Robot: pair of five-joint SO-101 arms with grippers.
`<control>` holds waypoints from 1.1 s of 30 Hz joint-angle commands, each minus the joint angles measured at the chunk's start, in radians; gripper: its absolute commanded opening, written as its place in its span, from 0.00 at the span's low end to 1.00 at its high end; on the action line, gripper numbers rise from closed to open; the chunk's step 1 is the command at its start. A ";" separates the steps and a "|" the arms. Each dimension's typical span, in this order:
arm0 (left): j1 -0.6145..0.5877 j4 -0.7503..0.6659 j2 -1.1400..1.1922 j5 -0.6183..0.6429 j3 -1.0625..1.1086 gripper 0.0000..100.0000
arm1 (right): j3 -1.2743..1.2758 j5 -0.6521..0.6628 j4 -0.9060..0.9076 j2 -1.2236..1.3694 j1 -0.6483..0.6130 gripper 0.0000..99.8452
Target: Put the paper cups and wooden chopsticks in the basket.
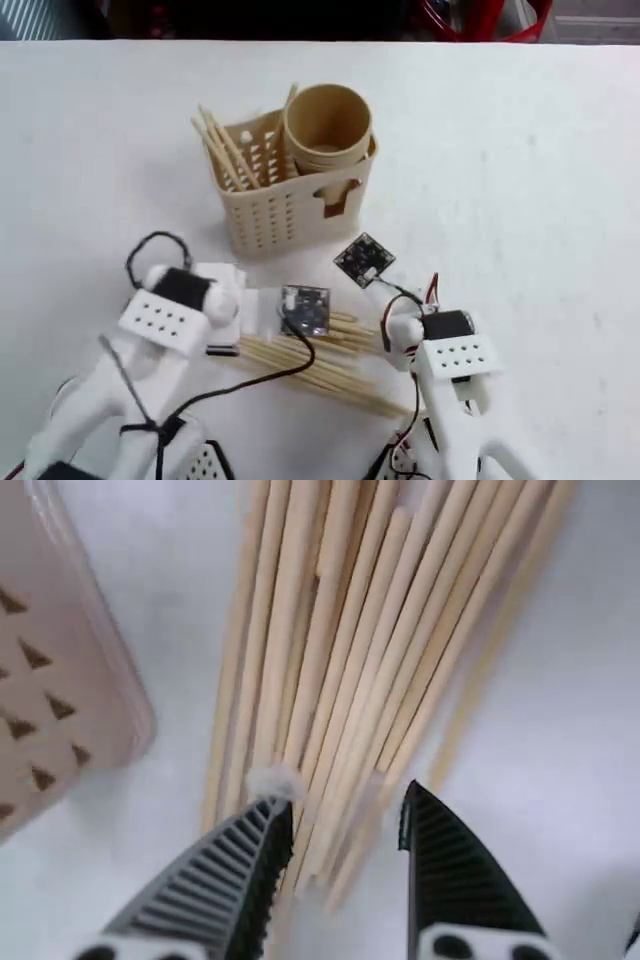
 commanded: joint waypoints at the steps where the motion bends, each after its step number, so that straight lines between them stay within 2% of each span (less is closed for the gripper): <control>1: 0.061 -0.064 0.084 0.057 -0.064 0.18 | -0.006 -0.008 -0.048 0.021 0.015 0.02; 11: 0.058 -0.196 0.321 0.052 -0.060 0.18 | -0.003 -0.044 -0.133 0.021 0.093 0.02; 14: 0.058 -0.216 0.358 0.052 -0.063 0.13 | 0.000 -0.049 -0.133 0.021 0.088 0.02; 17: 0.058 -0.216 0.384 0.052 -0.064 0.10 | 0.000 -0.049 -0.133 0.021 0.088 0.02; 23: 0.056 -0.216 0.392 0.052 -0.061 0.08 | 0.000 -0.049 -0.133 0.021 0.093 0.02; 28: 0.033 -0.206 0.389 0.061 -0.094 0.02 | 0.000 -0.051 -0.133 0.021 0.093 0.02; 33: -0.007 -0.112 0.389 0.061 -0.189 0.02 | 0.002 -0.055 -0.147 0.021 0.093 0.02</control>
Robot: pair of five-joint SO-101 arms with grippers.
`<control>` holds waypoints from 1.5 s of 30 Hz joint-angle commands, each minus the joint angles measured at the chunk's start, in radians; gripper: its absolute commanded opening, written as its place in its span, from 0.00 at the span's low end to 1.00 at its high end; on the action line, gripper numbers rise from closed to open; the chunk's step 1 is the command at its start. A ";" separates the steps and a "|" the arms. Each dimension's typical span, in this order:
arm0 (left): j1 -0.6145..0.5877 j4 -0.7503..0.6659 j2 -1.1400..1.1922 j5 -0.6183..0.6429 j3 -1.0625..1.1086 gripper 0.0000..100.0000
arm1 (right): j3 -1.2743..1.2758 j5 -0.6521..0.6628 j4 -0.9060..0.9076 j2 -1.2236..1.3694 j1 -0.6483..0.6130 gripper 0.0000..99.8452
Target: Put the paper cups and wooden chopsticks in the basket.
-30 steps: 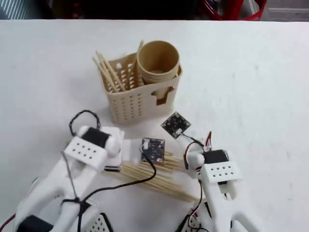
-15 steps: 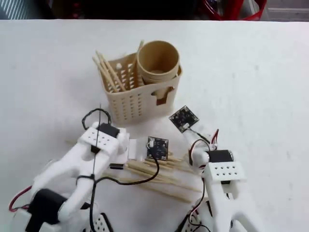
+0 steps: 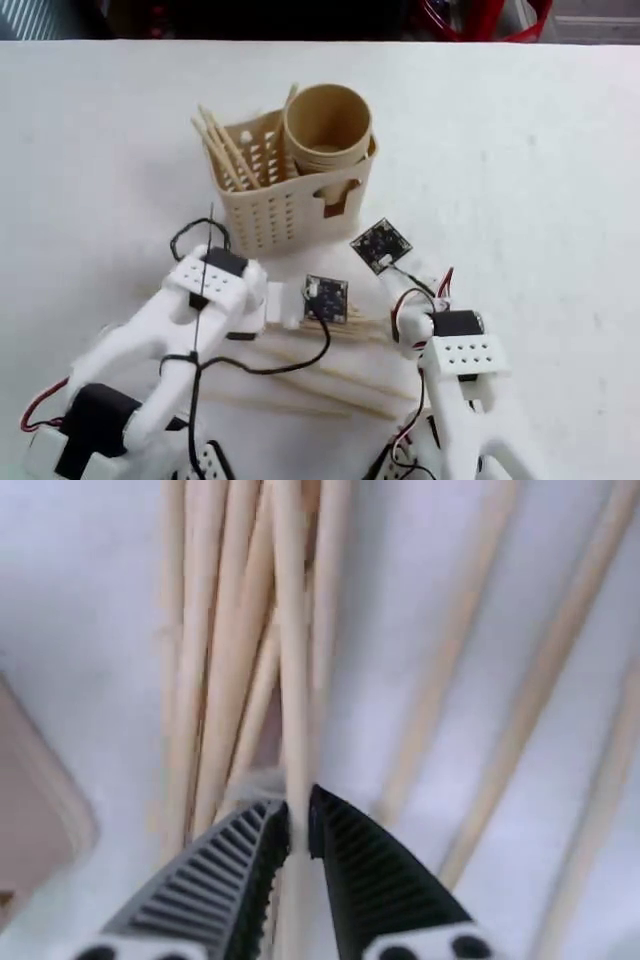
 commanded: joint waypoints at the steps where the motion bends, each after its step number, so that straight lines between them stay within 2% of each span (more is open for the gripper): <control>1: -0.035 0.069 -0.005 0.020 -0.106 0.02 | -0.005 -0.012 -0.036 0.005 0.012 0.02; 6: -0.035 0.198 -0.007 0.023 -0.229 0.02 | -0.005 -0.014 -0.041 0.007 0.016 0.02; 8: -0.038 0.242 -0.022 0.063 -0.288 0.02 | -0.005 -0.014 -0.041 0.004 0.033 0.02; 14: -0.038 0.402 -0.231 0.098 -0.400 0.02 | -0.006 -0.015 -0.042 0.004 0.050 0.02; 22: -0.093 0.591 -0.492 0.229 -0.535 0.02 | -0.009 -0.057 -0.042 0.004 0.050 0.02; 30: -0.094 0.695 -0.561 0.400 -0.806 0.02 | -0.009 -0.055 -0.042 0.004 0.048 0.02; 34: -0.091 0.615 -0.559 0.560 -0.908 0.02 | -0.008 -0.054 -0.042 0.004 0.042 0.02; 42: -0.090 0.135 -0.564 0.882 -0.904 0.02 | -0.006 -0.054 -0.042 0.004 0.042 0.02; 45: -0.090 -0.054 -0.567 0.954 -0.833 0.02 | -0.006 -0.054 -0.042 0.004 0.042 0.02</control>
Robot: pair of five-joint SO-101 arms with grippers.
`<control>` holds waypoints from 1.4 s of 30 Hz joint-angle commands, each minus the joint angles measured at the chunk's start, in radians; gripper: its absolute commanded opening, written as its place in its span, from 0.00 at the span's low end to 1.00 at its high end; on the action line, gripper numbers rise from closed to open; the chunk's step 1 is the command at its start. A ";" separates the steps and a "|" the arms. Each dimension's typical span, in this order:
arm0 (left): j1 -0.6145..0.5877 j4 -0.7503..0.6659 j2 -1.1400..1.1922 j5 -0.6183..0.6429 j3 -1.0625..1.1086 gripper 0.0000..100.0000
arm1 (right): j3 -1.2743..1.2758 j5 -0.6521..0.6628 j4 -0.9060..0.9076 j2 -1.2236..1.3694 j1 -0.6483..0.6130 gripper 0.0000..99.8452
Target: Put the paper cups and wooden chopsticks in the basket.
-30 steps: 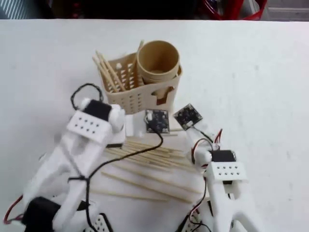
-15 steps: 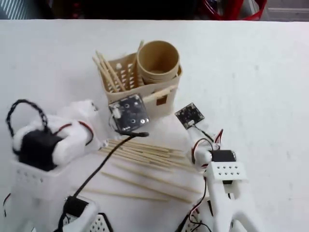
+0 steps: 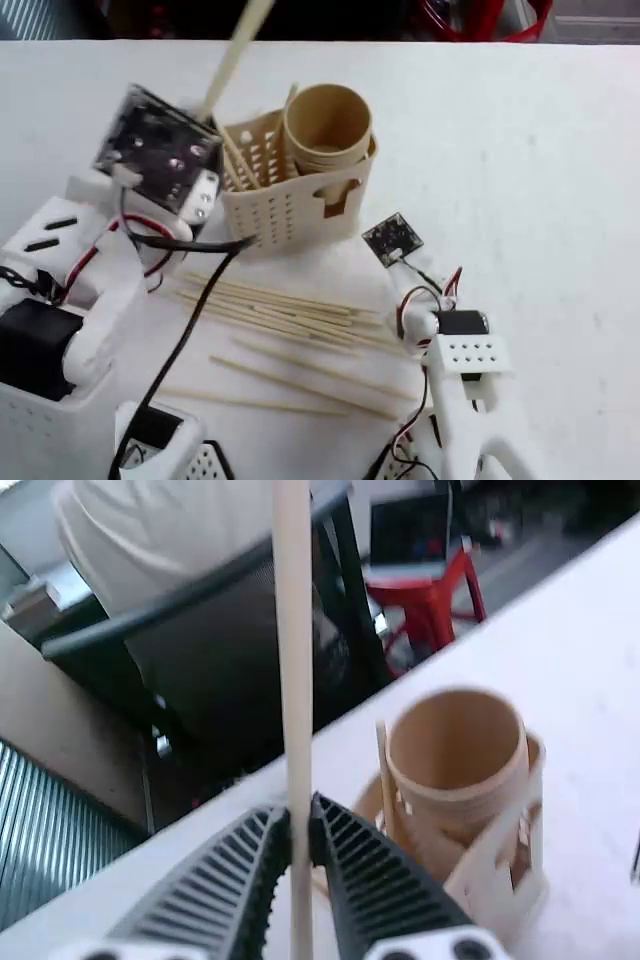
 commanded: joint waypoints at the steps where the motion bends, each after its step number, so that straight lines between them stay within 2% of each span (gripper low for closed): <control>1: 0.001 -0.245 -0.016 0.094 0.066 0.02 | -0.006 -0.005 -0.016 -0.002 0.002 0.02; 4: 0.001 -0.433 -0.025 0.160 0.233 0.02 | -0.006 -0.005 -0.016 -0.002 0.001 0.02; 9: 0.021 -0.813 -0.093 0.180 0.560 0.02 | -0.006 -0.005 -0.016 -0.002 0.001 0.02; 12: 0.027 -0.939 -0.061 0.209 0.675 0.02 | -0.006 -0.005 -0.016 -0.002 0.001 0.02; 16: 0.019 -1.053 0.051 0.239 0.713 0.02 | -0.006 -0.005 -0.016 -0.002 0.001 0.02; 20: 0.021 -1.080 0.156 0.244 0.715 0.02 | -0.006 -0.005 -0.016 -0.002 0.001 0.02; 23: 0.015 -1.076 0.165 0.299 0.735 0.02 | -0.006 -0.005 -0.016 -0.002 0.001 0.02; 31: -0.002 -1.074 0.013 0.322 0.904 0.03 | -0.006 -0.005 -0.016 -0.002 0.001 0.02; 35: -0.002 -1.071 -0.041 0.322 0.954 0.10 | -0.006 -0.005 -0.016 -0.002 0.001 0.02; 37: -0.002 -1.031 -0.058 0.325 0.956 0.13 | -0.006 -0.005 -0.016 -0.002 0.001 0.02; 42: -0.004 -0.948 -0.105 0.324 0.913 0.11 | -0.006 -0.005 -0.016 -0.002 0.001 0.02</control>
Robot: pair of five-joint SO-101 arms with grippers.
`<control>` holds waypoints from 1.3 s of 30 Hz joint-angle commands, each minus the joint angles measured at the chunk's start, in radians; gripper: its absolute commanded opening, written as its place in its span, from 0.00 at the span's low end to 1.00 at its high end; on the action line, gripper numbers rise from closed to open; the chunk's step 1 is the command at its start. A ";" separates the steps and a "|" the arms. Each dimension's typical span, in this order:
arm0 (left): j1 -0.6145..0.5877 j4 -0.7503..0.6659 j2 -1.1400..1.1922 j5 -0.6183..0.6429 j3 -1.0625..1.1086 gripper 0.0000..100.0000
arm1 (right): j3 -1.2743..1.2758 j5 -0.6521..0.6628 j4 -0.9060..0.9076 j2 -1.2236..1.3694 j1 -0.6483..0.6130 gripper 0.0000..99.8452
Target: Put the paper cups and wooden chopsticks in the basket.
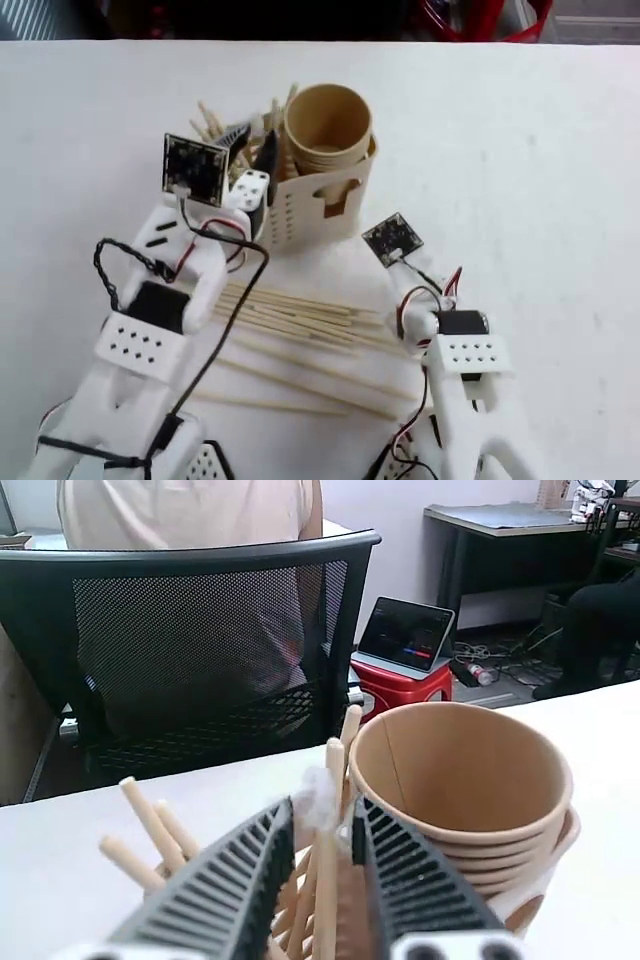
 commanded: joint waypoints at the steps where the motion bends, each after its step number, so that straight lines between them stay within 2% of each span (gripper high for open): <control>1: -0.018 0.055 -0.059 0.009 -0.064 0.11 | -0.006 -0.005 -0.016 -0.002 0.001 0.02; 5: -0.073 0.181 -0.097 0.012 -0.180 0.11 | -0.006 -0.005 -0.016 -0.002 0.001 0.02; 9: -0.240 0.489 -0.074 0.026 -0.433 0.11 | -0.008 -0.003 -0.013 -0.002 0.001 0.03; 13: -0.461 0.764 0.093 0.129 -0.637 0.11 | -0.025 -0.002 -0.007 -0.004 0.001 0.11; 17: -0.596 0.881 0.361 0.127 -0.723 0.12 | -0.132 0.063 0.134 -0.004 -0.012 0.13; 22: -0.648 0.896 0.714 0.127 -0.792 0.12 | -0.350 0.095 0.397 0.007 -0.214 0.13; 27: -0.685 0.893 1.009 0.132 -0.967 0.12 | -0.511 0.094 0.599 0.010 -0.538 0.14; 30: -0.719 0.904 1.184 0.133 -1.111 0.12 | -0.502 0.092 0.595 0.053 -0.710 0.14; 32: -0.750 0.918 1.285 0.135 -1.212 0.12 | -0.468 0.092 0.529 0.117 -0.783 0.14; 39: -0.788 1.191 1.544 0.175 -1.683 0.12 | -0.453 0.092 0.325 0.377 -0.874 0.14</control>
